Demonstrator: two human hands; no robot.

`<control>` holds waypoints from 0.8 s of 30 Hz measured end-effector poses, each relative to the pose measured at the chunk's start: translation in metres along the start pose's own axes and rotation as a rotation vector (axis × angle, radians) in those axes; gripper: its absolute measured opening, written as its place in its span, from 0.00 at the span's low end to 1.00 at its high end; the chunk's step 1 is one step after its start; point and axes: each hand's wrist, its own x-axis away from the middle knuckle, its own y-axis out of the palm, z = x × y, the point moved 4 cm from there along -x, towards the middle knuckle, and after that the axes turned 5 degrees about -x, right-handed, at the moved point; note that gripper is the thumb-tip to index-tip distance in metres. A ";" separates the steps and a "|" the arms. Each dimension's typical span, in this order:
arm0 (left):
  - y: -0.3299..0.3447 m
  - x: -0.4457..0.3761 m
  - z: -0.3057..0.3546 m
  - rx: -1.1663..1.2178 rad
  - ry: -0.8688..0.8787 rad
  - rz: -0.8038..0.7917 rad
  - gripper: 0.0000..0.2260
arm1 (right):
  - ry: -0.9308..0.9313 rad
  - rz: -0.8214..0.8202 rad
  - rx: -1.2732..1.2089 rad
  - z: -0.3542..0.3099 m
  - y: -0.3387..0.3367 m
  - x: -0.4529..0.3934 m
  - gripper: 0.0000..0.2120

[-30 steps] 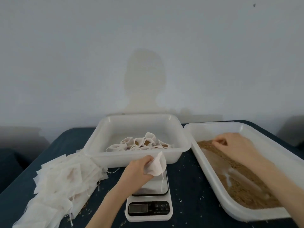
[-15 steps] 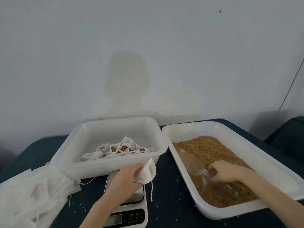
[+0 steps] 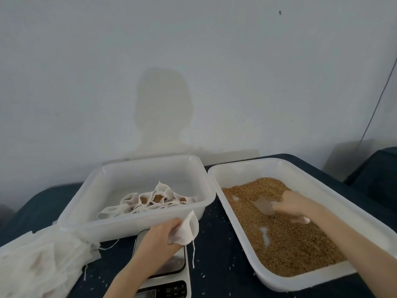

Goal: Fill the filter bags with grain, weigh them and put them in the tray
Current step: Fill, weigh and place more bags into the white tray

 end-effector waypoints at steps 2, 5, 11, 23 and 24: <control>0.002 -0.001 0.002 -0.019 -0.001 0.005 0.09 | -0.016 0.013 -0.045 -0.012 0.004 -0.007 0.18; 0.004 -0.001 -0.001 -0.004 -0.004 0.006 0.09 | -0.044 0.003 -0.083 -0.027 0.010 -0.016 0.20; -0.002 0.002 -0.019 0.021 -0.035 0.000 0.05 | -0.113 -0.081 -0.232 -0.024 0.013 -0.023 0.19; -0.005 0.003 -0.033 0.078 -0.087 0.011 0.09 | -0.410 0.021 -0.333 -0.024 -0.011 0.011 0.15; -0.006 0.003 -0.034 0.079 -0.095 0.014 0.09 | -0.439 0.005 -0.389 -0.029 -0.013 0.018 0.17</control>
